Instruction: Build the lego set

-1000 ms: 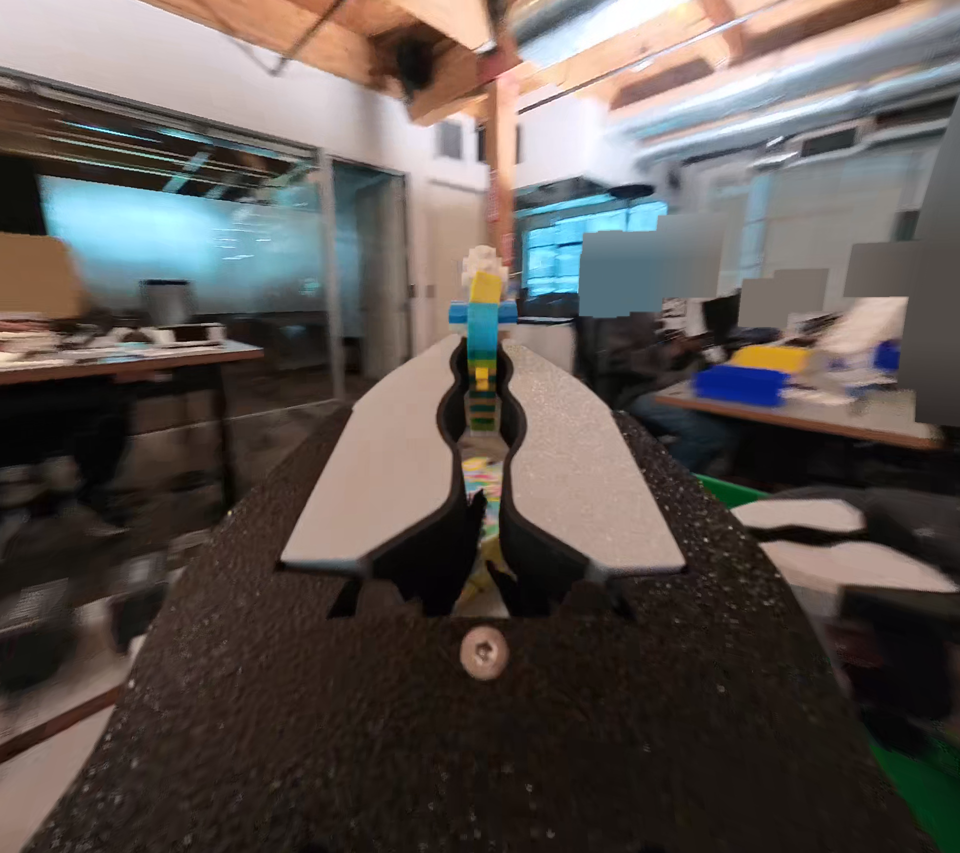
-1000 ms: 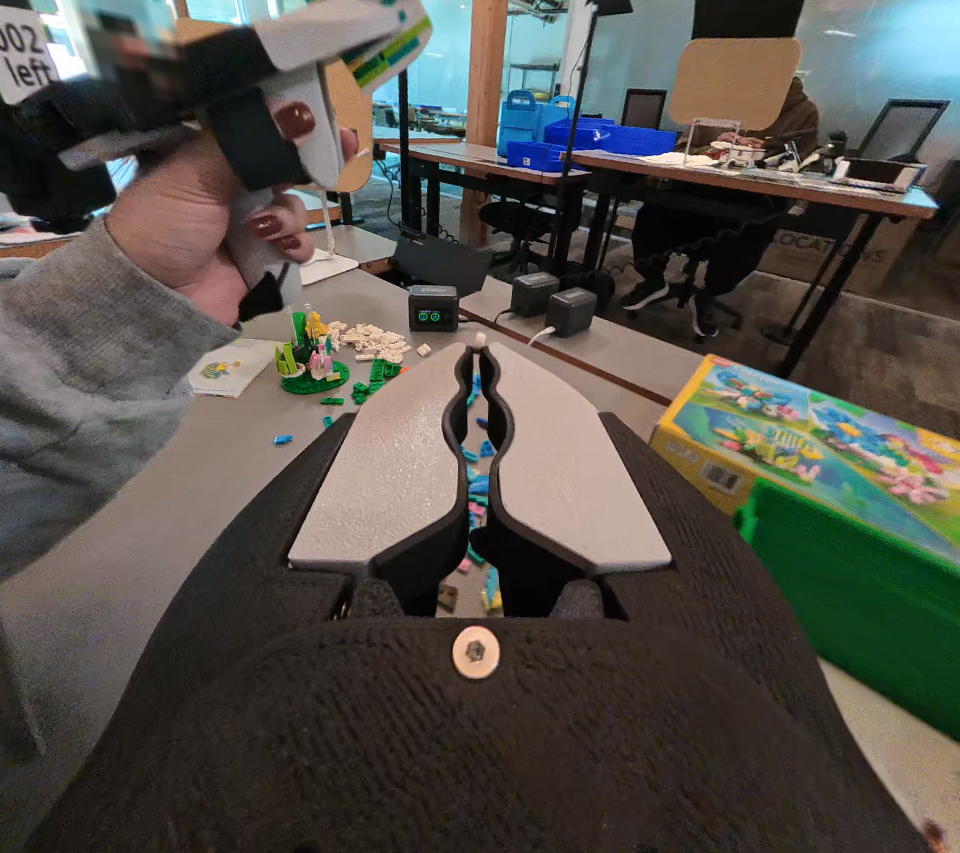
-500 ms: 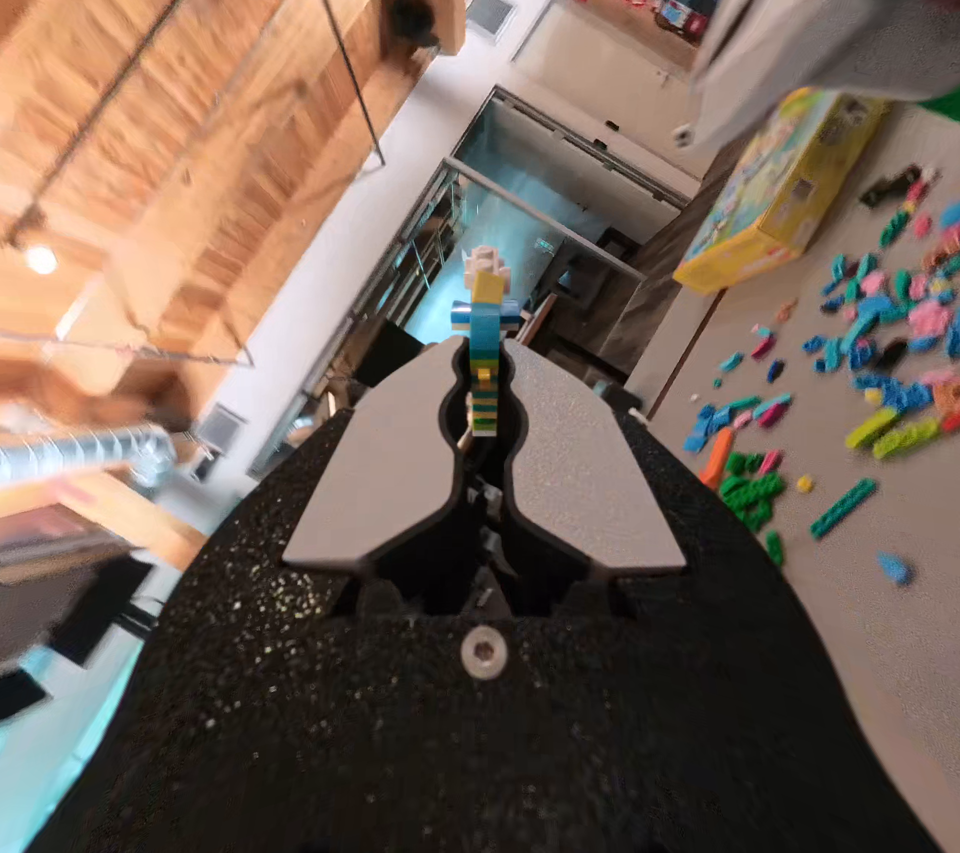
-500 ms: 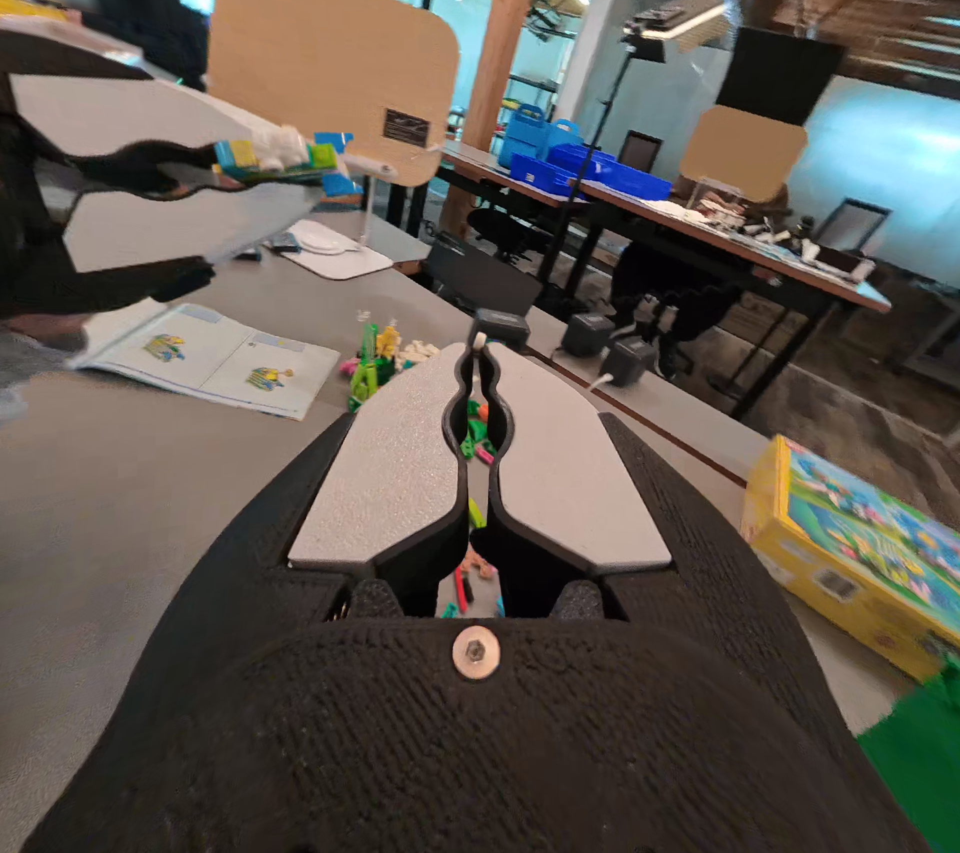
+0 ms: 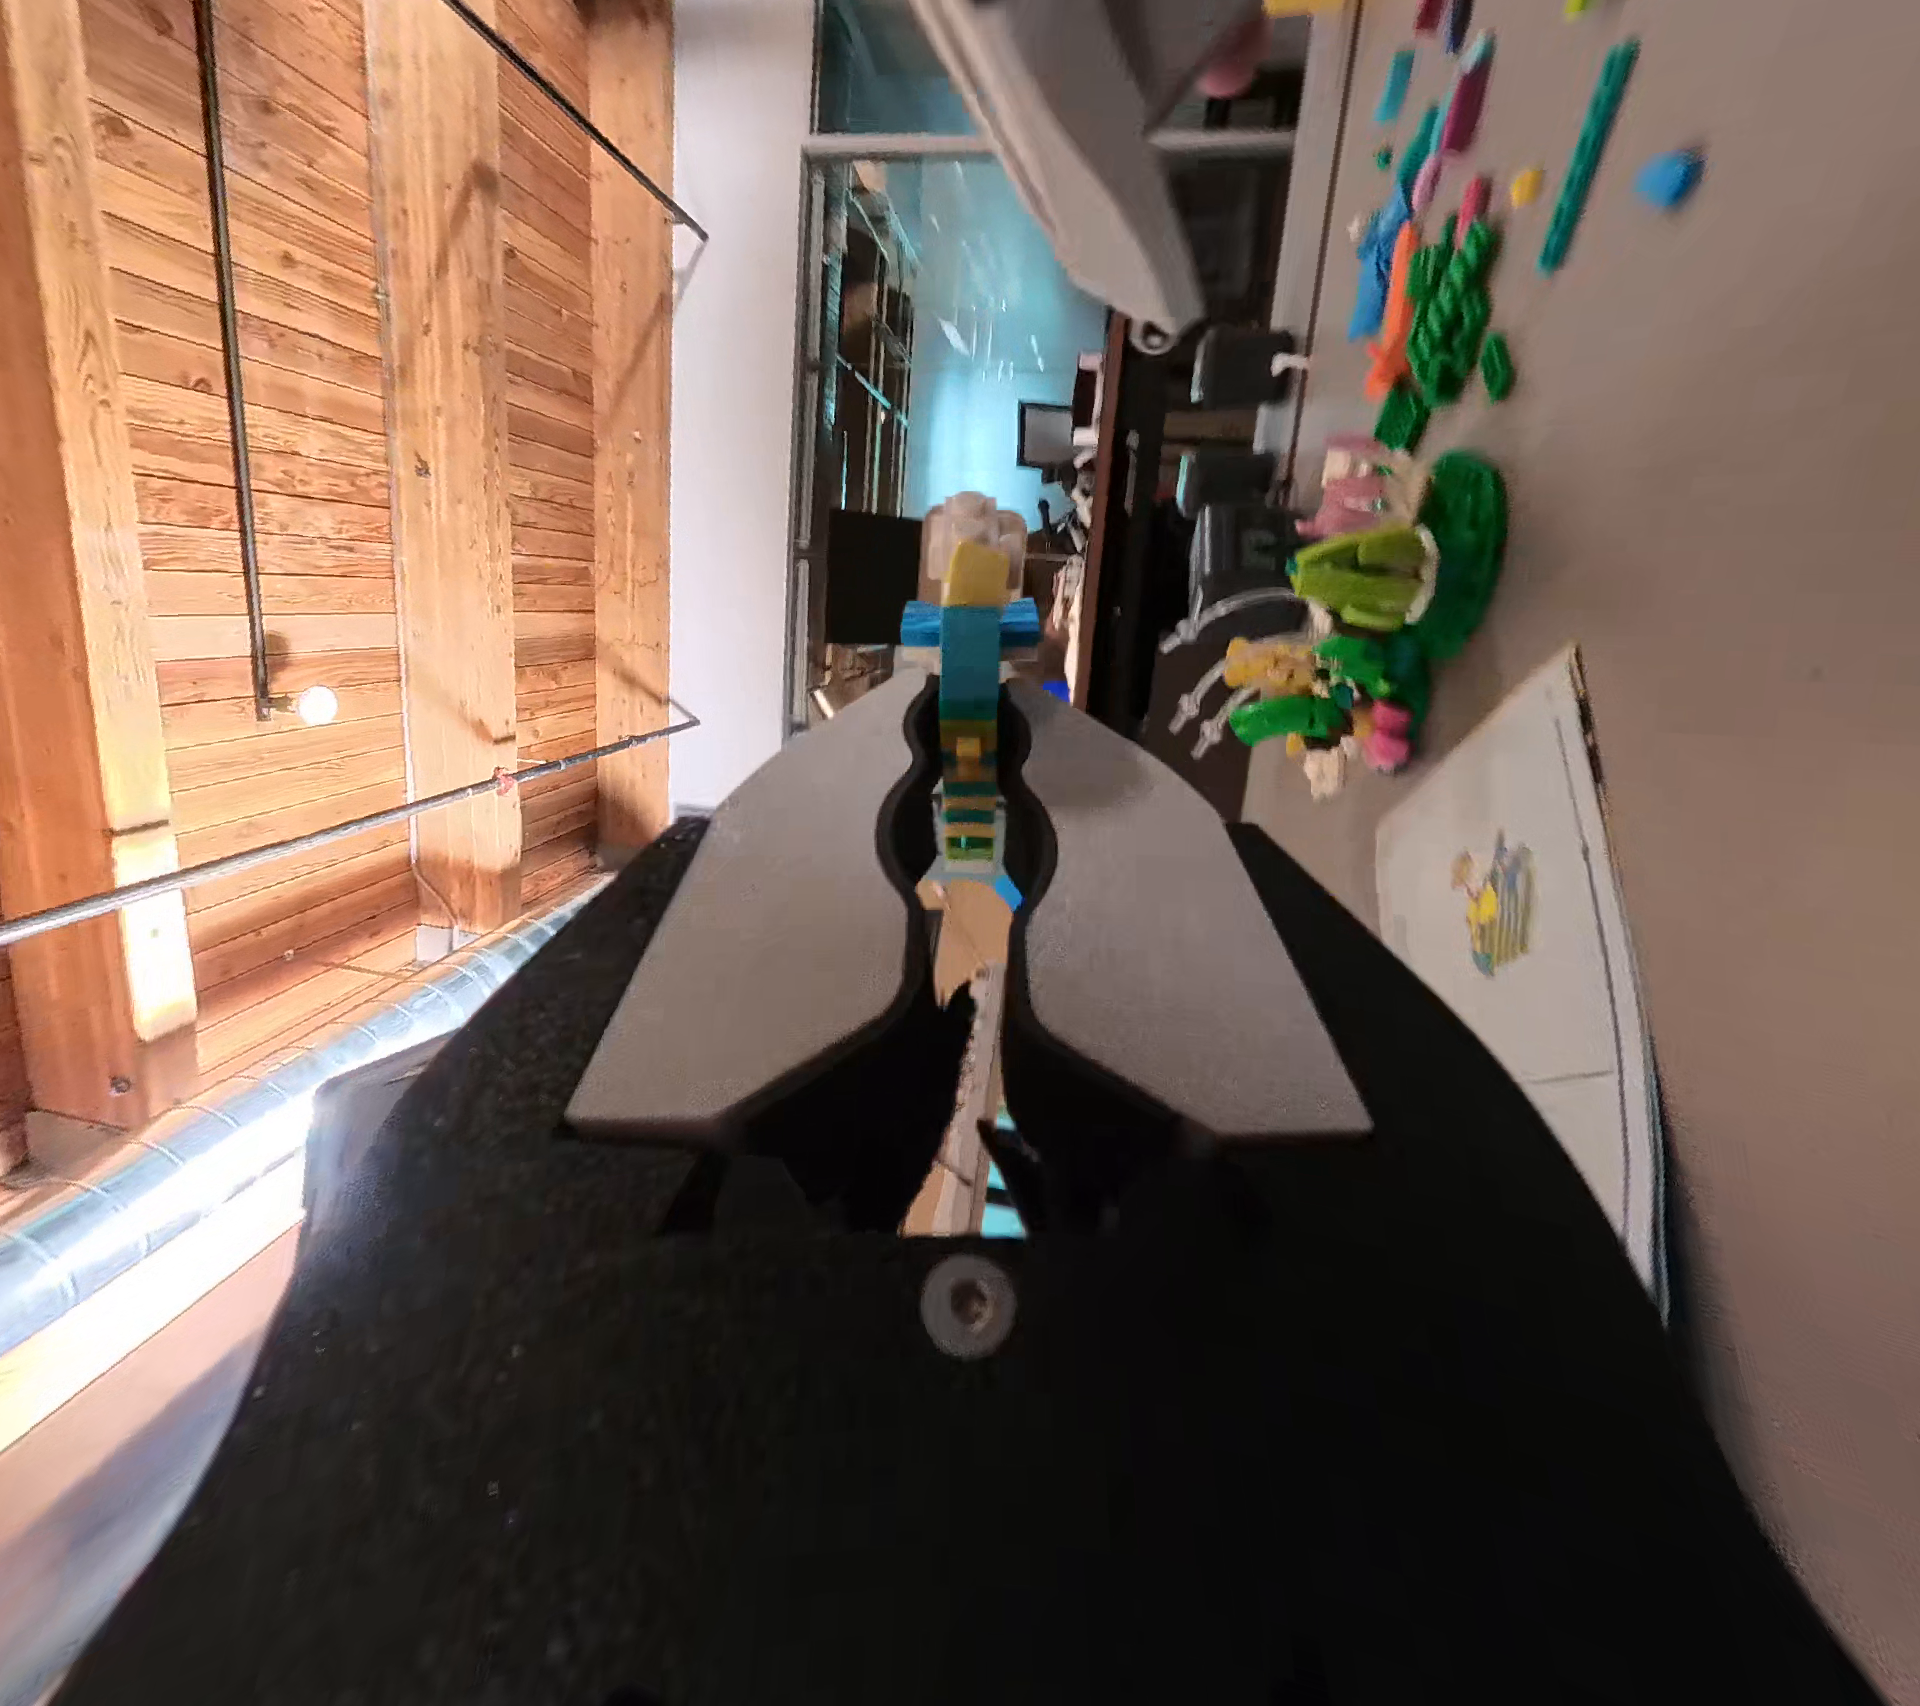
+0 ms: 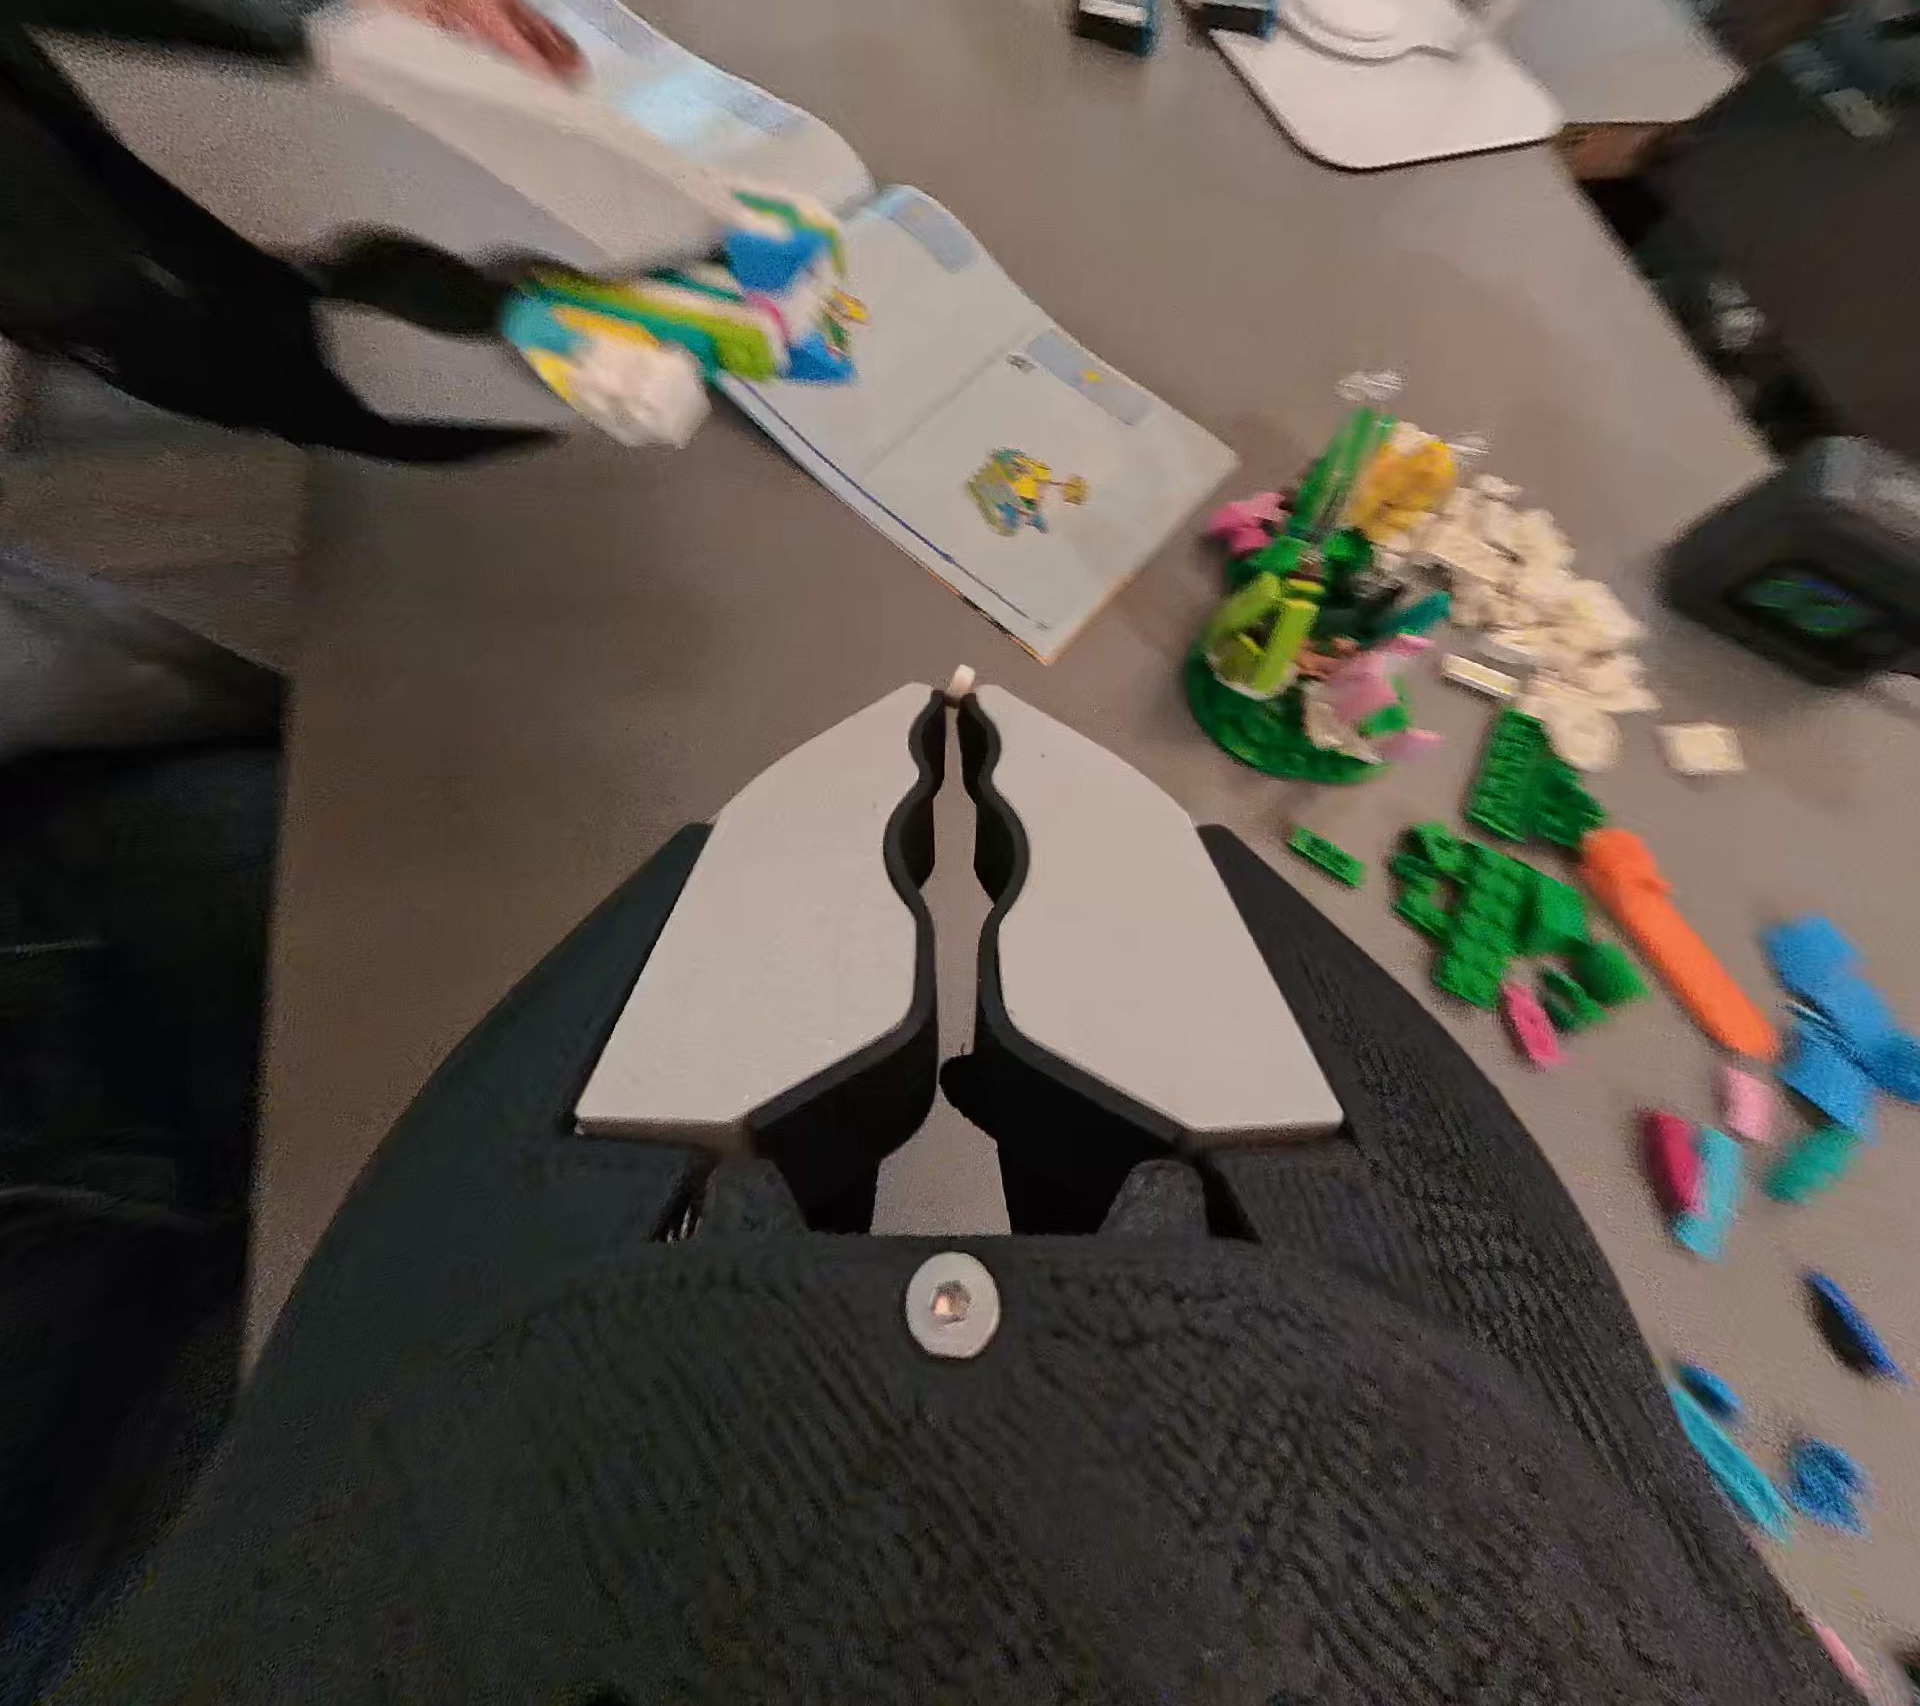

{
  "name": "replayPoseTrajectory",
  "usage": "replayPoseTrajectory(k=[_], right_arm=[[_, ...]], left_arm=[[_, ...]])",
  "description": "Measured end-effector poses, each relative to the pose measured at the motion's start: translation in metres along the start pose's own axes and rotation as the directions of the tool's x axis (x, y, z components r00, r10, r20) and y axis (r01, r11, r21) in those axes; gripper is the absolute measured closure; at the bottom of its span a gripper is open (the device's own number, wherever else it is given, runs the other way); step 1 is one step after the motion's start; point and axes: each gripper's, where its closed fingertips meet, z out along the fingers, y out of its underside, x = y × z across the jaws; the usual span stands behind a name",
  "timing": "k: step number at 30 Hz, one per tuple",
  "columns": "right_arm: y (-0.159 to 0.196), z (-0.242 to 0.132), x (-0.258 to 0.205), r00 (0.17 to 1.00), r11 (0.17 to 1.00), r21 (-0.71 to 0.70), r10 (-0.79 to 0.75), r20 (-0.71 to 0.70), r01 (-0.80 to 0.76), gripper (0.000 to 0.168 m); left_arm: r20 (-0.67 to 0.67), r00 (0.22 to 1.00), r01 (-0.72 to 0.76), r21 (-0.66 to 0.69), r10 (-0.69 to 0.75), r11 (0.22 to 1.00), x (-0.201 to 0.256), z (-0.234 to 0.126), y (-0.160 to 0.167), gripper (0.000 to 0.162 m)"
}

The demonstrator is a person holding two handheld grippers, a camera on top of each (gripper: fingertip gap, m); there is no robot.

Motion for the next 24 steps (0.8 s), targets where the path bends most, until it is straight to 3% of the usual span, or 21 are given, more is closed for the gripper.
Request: replayPoseTrajectory(k=[2, 6, 9, 11, 15, 24], right_arm=[[-0.008, 0.007, 0.000, 0.998, 0.999, 0.009, 0.034, 0.058, -0.034, 0.167], [-0.018, 0.016, 0.024, 0.997, 0.995, 0.071, 0.069, -0.021, -0.068, 0.167], [-0.023, 0.020, 0.047, 0.991, 0.986, 0.130, 0.114, -0.071, -0.104, 0.167], [-0.024, 0.021, 0.065, 0.989, 0.987, 0.137, 0.099, -0.107, -0.084, 0.167], [-0.022, 0.022, 0.100, 0.986, 0.994, 0.101, 0.057, -0.159, -0.041, 0.167], [-0.044, 0.010, 0.107, 0.990, 0.967, 0.233, 0.121, -0.078, -0.100, 0.168]], left_arm=[[0.004, 1.000, -0.010, -0.027, 0.010, 1.000, 0.009, 0.006, 0.008, 0.154], [-0.036, 0.997, 0.058, -0.083, -0.061, 0.995, 0.028, 0.023, 0.015, 0.155], [-0.141, 0.967, 0.200, -0.105, -0.214, 0.974, 0.038, 0.037, 0.019, 0.155], [-0.133, 0.956, 0.249, -0.102, -0.261, 0.963, 0.033, 0.046, 0.027, 0.154], [-0.128, 0.962, 0.231, -0.084, -0.240, 0.969, 0.033, 0.069, 0.040, 0.154], [-0.042, 0.979, 0.194, -0.087, -0.198, 0.977, 0.035, 0.104, 0.051, 0.154]])
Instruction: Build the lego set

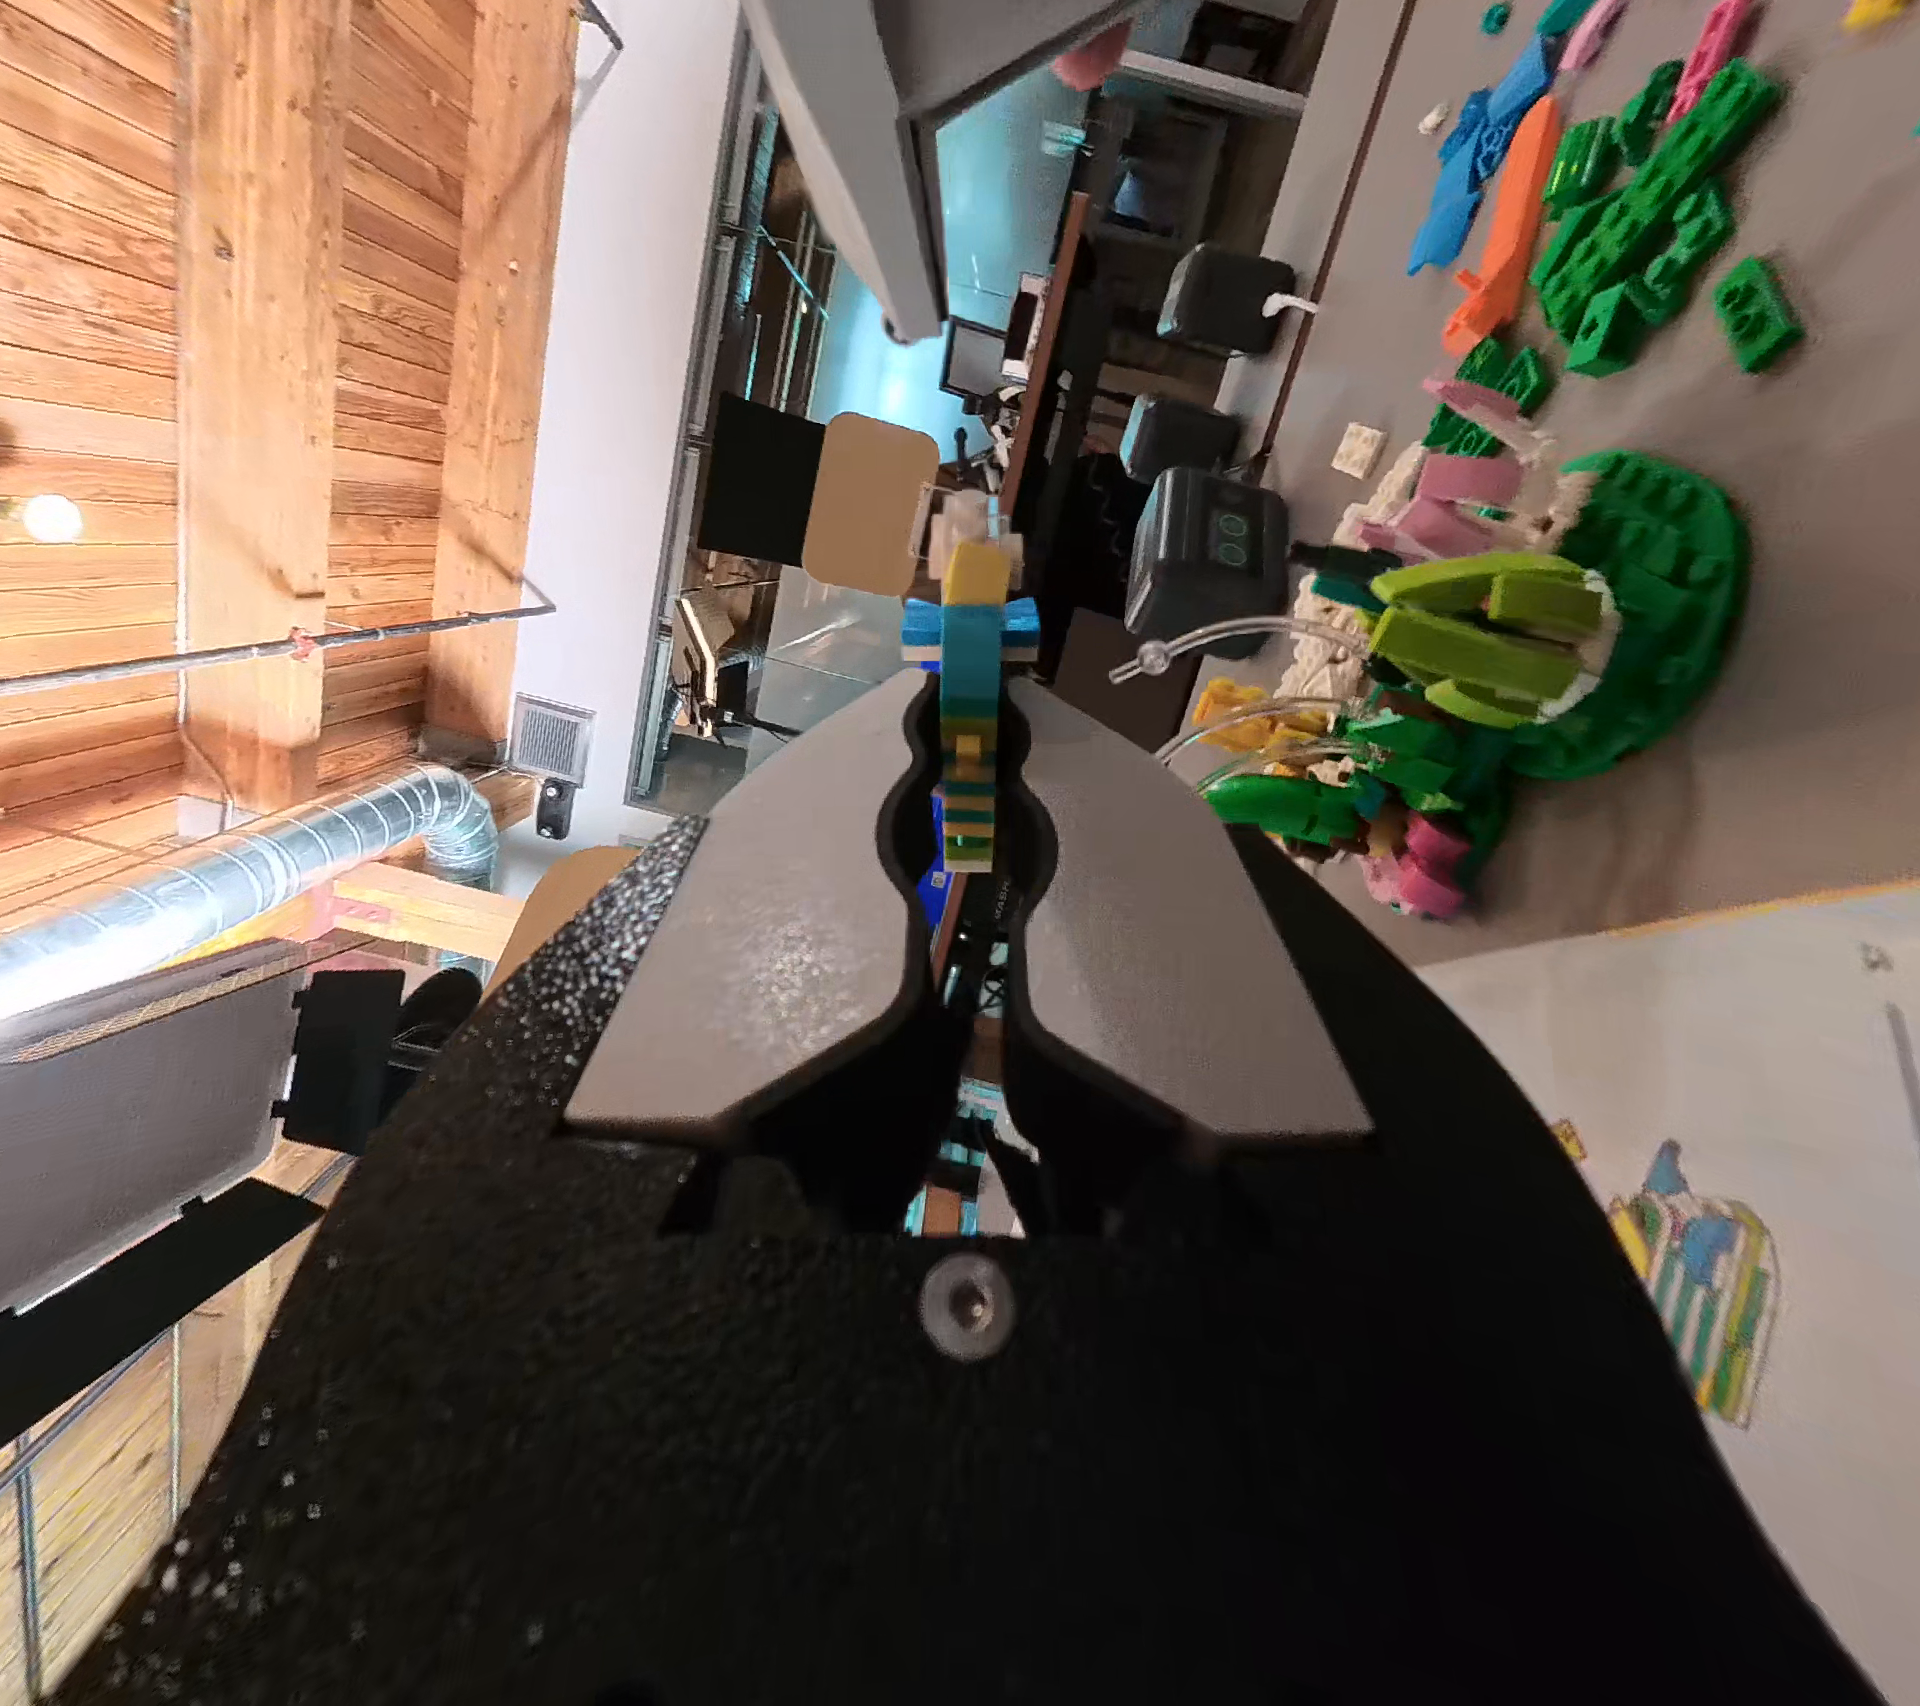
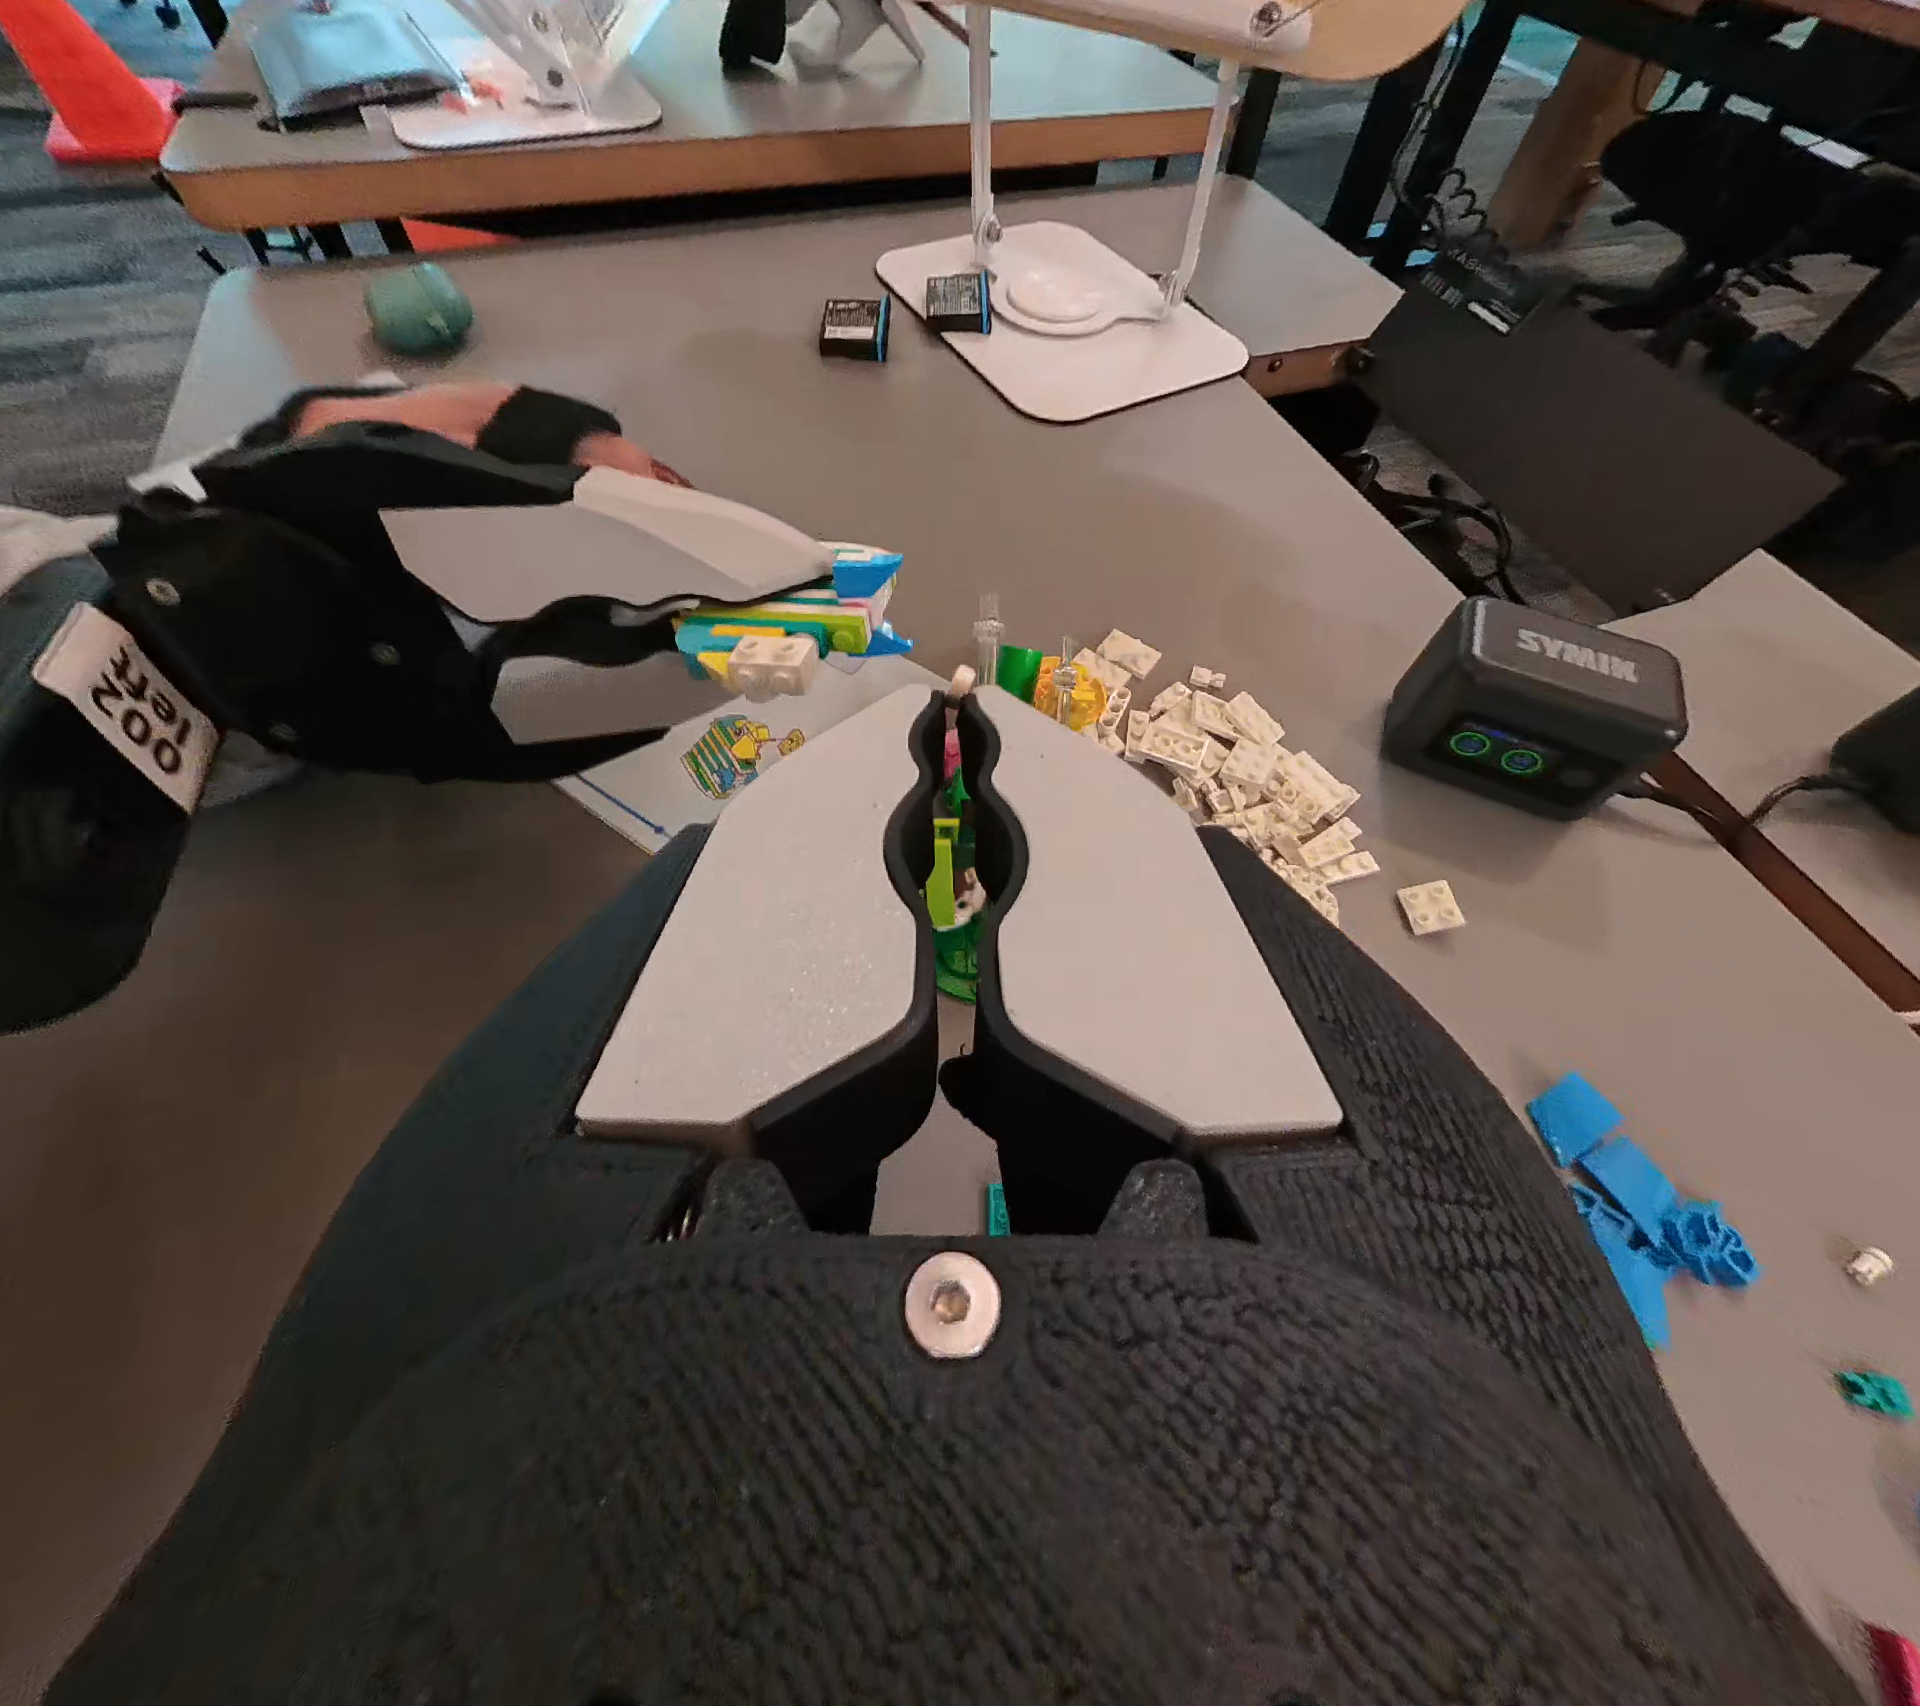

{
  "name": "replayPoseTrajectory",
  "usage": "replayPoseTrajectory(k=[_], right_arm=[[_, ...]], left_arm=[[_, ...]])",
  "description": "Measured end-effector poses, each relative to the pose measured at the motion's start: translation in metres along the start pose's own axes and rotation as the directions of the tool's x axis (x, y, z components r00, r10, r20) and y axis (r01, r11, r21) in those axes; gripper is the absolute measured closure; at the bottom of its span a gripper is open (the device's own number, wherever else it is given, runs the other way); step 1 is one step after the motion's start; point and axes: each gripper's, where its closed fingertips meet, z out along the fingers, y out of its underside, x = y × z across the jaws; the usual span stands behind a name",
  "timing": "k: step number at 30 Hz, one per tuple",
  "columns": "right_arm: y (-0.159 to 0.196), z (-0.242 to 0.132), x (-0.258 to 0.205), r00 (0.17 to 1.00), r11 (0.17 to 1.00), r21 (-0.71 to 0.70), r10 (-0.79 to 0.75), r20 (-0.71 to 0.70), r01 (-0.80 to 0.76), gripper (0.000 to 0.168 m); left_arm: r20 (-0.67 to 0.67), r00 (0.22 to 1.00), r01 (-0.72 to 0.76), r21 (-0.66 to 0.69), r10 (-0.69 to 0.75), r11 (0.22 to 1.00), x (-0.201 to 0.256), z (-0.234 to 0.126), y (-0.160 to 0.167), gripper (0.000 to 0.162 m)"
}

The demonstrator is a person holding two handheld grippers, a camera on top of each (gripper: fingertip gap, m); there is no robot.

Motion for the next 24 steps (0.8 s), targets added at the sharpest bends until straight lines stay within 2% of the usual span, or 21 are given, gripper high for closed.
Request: replayPoseTrajectory(k=[3, 8, 12, 15, 21, 24], right_arm=[[0.010, 0.000, 0.003, 0.999, 0.999, -0.047, 0.018, 0.029, -0.016, 0.167], [0.017, 0.005, -0.011, 0.967, 0.985, -0.069, 0.169, 0.191, -0.158, 0.167], [0.019, 0.010, -0.036, 0.875, 0.945, -0.133, 0.327, 0.357, -0.299, 0.167], [0.020, 0.012, -0.052, 0.775, 0.897, -0.198, 0.442, 0.452, -0.396, 0.167], [0.026, 0.013, -0.059, 0.563, 0.778, -0.301, 0.613, 0.554, -0.551, 0.167], [0.033, 0.011, -0.059, 0.557, 0.776, -0.332, 0.621, 0.551, -0.537, 0.168]], left_arm=[[0.116, 0.993, -0.004, 0.038, 0.000, 0.999, -0.005, -0.005, -0.007, 0.155], [0.063, 0.998, -0.016, 0.045, 0.013, 0.999, 0.011, -0.005, 0.000, 0.155], [0.017, 1.000, -0.023, 0.046, 0.023, 0.999, 0.020, -0.008, 0.003, 0.154], [0.027, 0.998, -0.062, 0.068, 0.060, 0.996, 0.021, -0.009, -0.002, 0.154], [0.055, 0.987, -0.159, 0.103, 0.154, 0.982, 0.022, -0.013, -0.012, 0.154], [0.035, 0.980, -0.198, 0.115, 0.195, 0.973, 0.027, -0.013, -0.013, 0.154]])
